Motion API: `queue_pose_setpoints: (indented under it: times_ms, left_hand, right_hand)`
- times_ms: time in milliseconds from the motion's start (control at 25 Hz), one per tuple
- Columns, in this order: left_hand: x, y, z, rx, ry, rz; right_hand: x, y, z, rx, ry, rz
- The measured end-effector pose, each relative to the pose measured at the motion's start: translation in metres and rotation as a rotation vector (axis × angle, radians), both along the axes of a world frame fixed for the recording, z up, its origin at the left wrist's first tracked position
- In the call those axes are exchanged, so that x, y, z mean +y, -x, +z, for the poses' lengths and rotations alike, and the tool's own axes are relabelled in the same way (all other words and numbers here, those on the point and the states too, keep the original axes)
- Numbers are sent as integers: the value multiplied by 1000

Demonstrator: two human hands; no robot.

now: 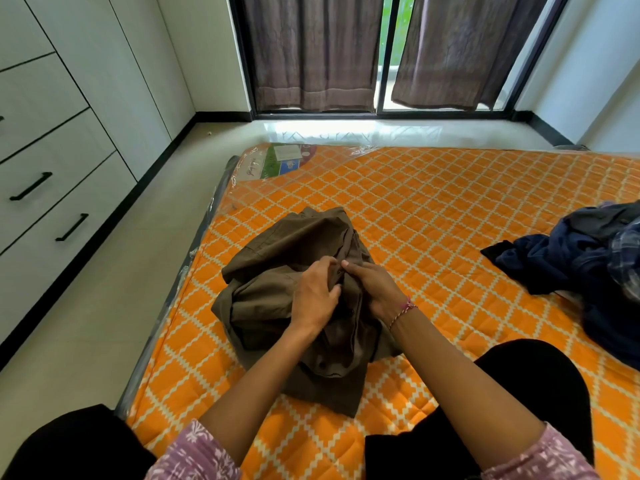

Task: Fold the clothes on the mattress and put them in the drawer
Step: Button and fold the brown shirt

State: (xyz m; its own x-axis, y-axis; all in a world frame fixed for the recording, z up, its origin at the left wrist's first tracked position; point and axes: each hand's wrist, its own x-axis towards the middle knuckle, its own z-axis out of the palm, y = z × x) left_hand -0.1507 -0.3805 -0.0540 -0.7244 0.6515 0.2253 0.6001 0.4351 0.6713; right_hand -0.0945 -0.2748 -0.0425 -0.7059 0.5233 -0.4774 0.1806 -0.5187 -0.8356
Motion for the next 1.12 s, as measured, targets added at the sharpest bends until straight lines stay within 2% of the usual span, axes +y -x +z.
queue_pose_setpoints:
  times_ms: [160,320,480,520,640,680,720,840,880,960,1040,1120]
  left_hand:
    - [-20,12,2,231,123,172]
    - [-22,41,21,395,57,321]
    - [-14,63,54,405,16,472]
    - [-15,63,57,389,57,427]
    - [-29,44,44,385,267,-44]
    - [-38,42,40,401,291,-100]
    - [-45,48,42,409,259,-25]
    - [-52,82,67,449,86,495]
    - [-51,83,73,491,37,550]
    - [-47,67,61,629,67,354]
    - [-59,39,13,747,306,68]
    - [-88,41,-17,670,490,69]
  right_hand:
    - [9,14,3,-3,-61,-237]
    - [15,31,6,-50,-111,-418]
    - [17,49,26,-34,-124,-579]
    - [19,51,30,-30,-102,-602]
    - [32,49,30,45,46,-616]
    - [37,48,27,47,63,-616]
    - [41,47,22,41,65,-618]
    - [40,51,16,-1,44,-624]
    - [39,52,17,-18,24,-627]
    - [44,51,18,-52,18,-662]
    - [56,44,14,-28,114,-724]
    - [68,38,8,-20,138,-758]
